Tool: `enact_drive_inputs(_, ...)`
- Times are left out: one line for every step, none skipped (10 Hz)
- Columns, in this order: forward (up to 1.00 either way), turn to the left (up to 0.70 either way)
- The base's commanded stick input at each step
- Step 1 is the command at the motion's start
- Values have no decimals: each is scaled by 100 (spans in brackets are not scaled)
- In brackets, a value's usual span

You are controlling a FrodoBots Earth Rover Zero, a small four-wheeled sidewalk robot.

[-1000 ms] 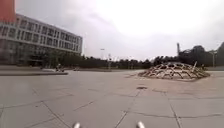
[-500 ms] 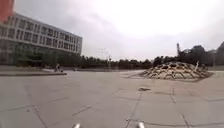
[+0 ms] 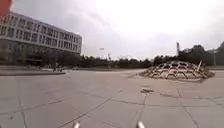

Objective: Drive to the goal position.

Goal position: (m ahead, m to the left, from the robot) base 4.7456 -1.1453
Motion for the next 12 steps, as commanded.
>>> enact_drive_inputs(50,0)
enact_drive_inputs(50,5)
enact_drive_inputs(50,14)
enact_drive_inputs(50,25)
enact_drive_inputs(50,25)
enact_drive_inputs(50,25)
enact_drive_inputs(50,25)
enact_drive_inputs(50,25)
enact_drive_inputs(50,25)
enact_drive_inputs(50,25)
enact_drive_inputs(50,25)
enact_drive_inputs(50,22)
